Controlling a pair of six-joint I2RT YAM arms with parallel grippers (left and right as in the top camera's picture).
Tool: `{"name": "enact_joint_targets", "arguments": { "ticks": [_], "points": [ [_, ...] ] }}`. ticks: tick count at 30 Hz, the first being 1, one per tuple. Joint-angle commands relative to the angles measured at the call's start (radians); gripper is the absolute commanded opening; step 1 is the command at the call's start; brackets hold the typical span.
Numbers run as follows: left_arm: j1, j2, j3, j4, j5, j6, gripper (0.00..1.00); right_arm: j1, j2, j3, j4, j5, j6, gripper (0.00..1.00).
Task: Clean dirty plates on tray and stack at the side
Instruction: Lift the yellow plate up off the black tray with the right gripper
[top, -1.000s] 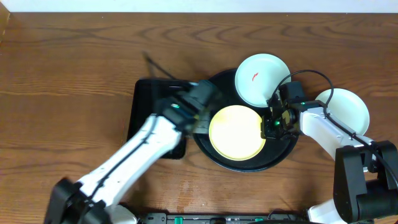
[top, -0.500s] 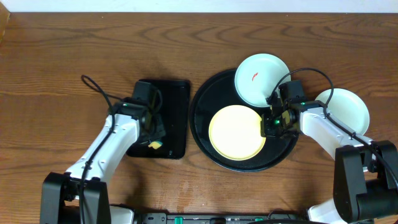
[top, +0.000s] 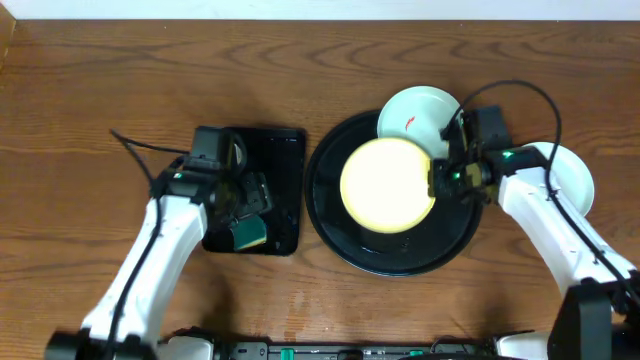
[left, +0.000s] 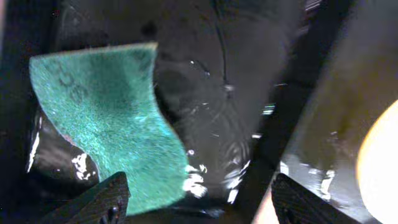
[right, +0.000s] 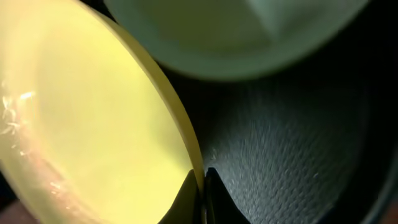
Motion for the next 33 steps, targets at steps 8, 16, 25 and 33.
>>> {"name": "enact_joint_targets", "arguments": {
  "ticks": [8, 16, 25, 33],
  "points": [
    [0.005, -0.383, 0.034, -0.024, 0.023, 0.01, 0.81, 0.137, -0.029, 0.135, 0.129, 0.017, 0.08, 0.01],
    [0.005, -0.565, 0.034, -0.077, 0.023, 0.01, 0.82, 0.309, 0.022, 0.138, 0.359, 0.113, 0.185, 0.01],
    [0.005, -0.587, 0.034, -0.077, 0.023, 0.01, 0.82, 0.541, 0.189, 0.138, 0.677, 0.261, 0.217, 0.01],
    [0.005, -0.581, 0.034, -0.077, 0.023, 0.01, 0.82, 0.64, 0.193, 0.138, 0.841, 0.386, -0.127, 0.01]
  ]
}}
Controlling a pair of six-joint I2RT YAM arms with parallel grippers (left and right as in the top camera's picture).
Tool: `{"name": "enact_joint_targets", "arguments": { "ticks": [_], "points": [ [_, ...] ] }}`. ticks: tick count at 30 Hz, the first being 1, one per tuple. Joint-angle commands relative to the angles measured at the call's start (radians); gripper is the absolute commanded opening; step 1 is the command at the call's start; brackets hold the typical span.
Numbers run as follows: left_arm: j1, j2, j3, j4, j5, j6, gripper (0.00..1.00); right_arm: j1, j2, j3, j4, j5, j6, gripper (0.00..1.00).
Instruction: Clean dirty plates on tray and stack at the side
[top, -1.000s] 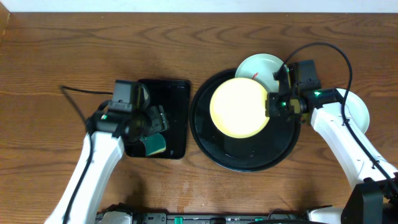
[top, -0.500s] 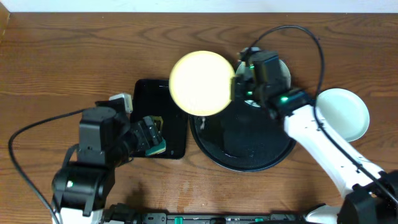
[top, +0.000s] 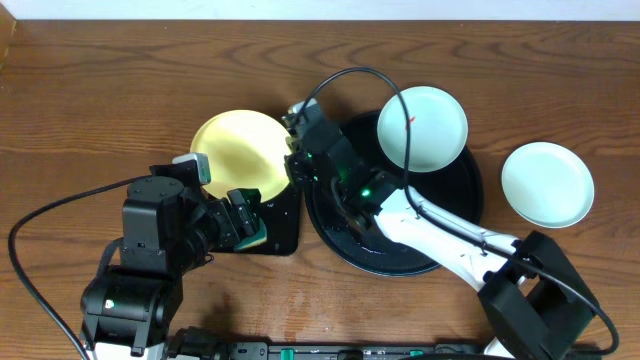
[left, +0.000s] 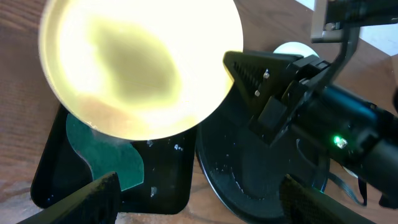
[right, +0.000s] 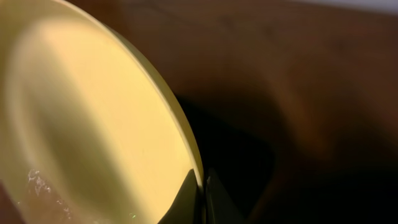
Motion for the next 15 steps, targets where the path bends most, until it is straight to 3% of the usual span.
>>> {"name": "enact_joint_targets", "arguments": {
  "ticks": [1, 15],
  "points": [
    [0.005, 0.002, 0.022, -0.003, 0.005, 0.005, 0.82, 0.021, -0.037, 0.018, 0.031, 0.1, -0.207, 0.01],
    [0.005, 0.002, 0.022, -0.003, 0.005, 0.005, 0.82, 0.065, -0.152, 0.018, 0.07, 0.177, -0.425, 0.01]
  ]
}}
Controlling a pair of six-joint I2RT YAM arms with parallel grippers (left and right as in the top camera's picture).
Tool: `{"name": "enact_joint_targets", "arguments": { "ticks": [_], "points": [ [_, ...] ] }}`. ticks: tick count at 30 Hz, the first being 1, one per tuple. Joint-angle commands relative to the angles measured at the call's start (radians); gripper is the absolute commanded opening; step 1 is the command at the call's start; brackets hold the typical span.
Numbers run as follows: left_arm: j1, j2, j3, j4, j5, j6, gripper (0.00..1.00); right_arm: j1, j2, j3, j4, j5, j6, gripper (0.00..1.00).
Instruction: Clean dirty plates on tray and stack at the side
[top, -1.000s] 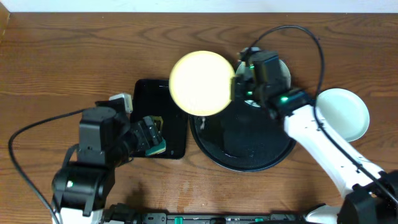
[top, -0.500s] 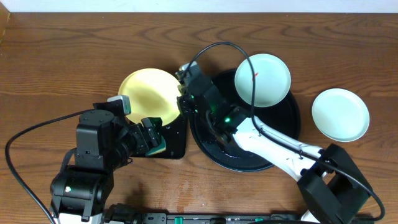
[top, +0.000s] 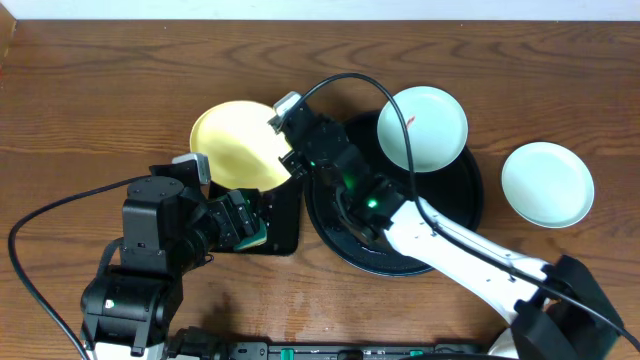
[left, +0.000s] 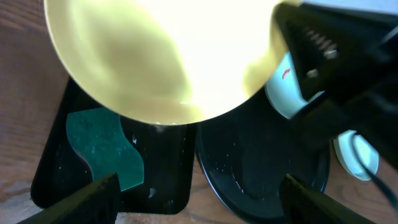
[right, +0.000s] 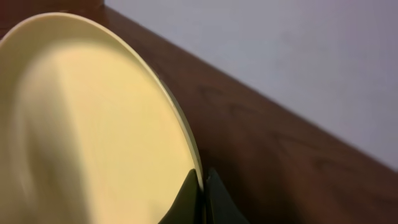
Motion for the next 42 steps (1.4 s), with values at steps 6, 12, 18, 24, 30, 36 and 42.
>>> {"name": "enact_joint_targets", "arguments": {
  "ticks": [6, 12, 18, 24, 30, 36, 42],
  "points": [
    [0.005, 0.002, 0.022, -0.003, 0.005, 0.005, 0.82, 0.041, -0.044, 0.018, 0.012, 0.109, -0.147, 0.01],
    [0.005, 0.002, 0.022, -0.003, 0.005, 0.005, 0.83, 0.061, -0.044, 0.018, 0.019, 0.16, -0.159, 0.01],
    [0.005, 0.002, 0.022, -0.003, 0.005, 0.005, 0.83, 0.068, -0.044, 0.018, 0.035, 0.24, -0.243, 0.01],
    [0.005, 0.002, 0.022, -0.003, 0.005, 0.005, 0.82, 0.073, -0.044, 0.018, 0.053, 0.253, -0.299, 0.01],
    [0.005, 0.002, 0.022, -0.003, 0.005, 0.005, 0.83, 0.093, -0.044, 0.018, 0.065, 0.304, -0.356, 0.01],
    [0.005, 0.002, 0.022, -0.003, 0.005, 0.005, 0.83, 0.109, -0.045, 0.018, 0.066, 0.307, -0.397, 0.01],
    [0.005, 0.002, 0.022, -0.003, 0.005, 0.005, 0.82, 0.119, -0.045, 0.018, 0.066, 0.344, -0.407, 0.01]
  ]
}}
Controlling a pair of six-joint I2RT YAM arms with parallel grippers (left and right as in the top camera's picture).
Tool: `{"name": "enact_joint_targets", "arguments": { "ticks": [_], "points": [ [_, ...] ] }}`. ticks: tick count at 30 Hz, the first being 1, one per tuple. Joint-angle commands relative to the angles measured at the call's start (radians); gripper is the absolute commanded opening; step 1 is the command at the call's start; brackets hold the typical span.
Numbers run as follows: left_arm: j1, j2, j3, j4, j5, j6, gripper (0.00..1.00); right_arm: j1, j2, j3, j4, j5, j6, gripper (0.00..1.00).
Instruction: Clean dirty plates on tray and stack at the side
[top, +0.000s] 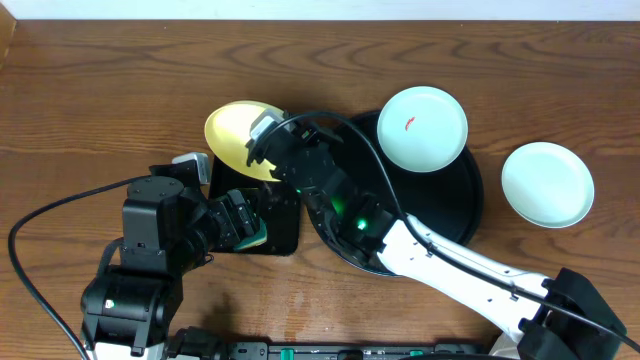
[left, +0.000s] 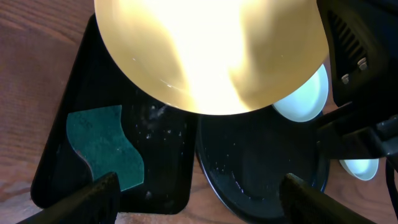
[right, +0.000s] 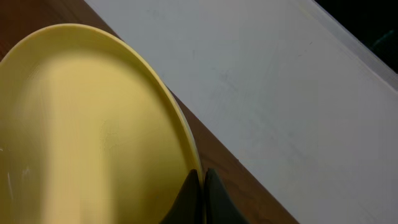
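Observation:
A yellow plate (top: 233, 133) hangs tilted on edge above the black rectangular basin (top: 287, 228), filling the top of the left wrist view (left: 211, 50). My right gripper (right: 203, 178) is shut on its rim (right: 186, 140). A green sponge (left: 102, 152) lies in the basin (left: 168, 168). My left gripper (left: 199, 205) stands open, high above the basin's near end, holding nothing. A pale green plate (top: 422, 115) with a red mark rests on the round black tray (top: 455, 215).
A second pale green plate (top: 547, 185) lies on the wooden table to the right of the round tray. The right arm (top: 430, 250) stretches across the round tray. A white wall (right: 280, 81) bounds the table's far edge.
The yellow plate has tipped more steeply onto its edge and sits slightly further right over the basin, still in my right gripper. The left arm has not moved.
First the yellow plate lay on the round tray with my right gripper shut on its rim, and my open left gripper was low over the sponge. Then the plate was held over the basin with the left gripper raised. Since then it has tilted further at each moment.

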Motion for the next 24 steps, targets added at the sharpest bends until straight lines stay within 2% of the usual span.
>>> {"name": "enact_joint_targets", "arguments": {
  "ticks": [1, 24],
  "points": [
    [0.005, 0.002, 0.022, -0.003, 0.005, 0.005, 0.82, 0.01, -0.02, 0.018, 0.007, 0.035, -0.019, 0.01],
    [0.005, 0.002, 0.022, -0.003, 0.005, 0.005, 0.83, 0.01, -0.02, 0.018, 0.014, 0.087, -0.052, 0.01]
  ]
}}
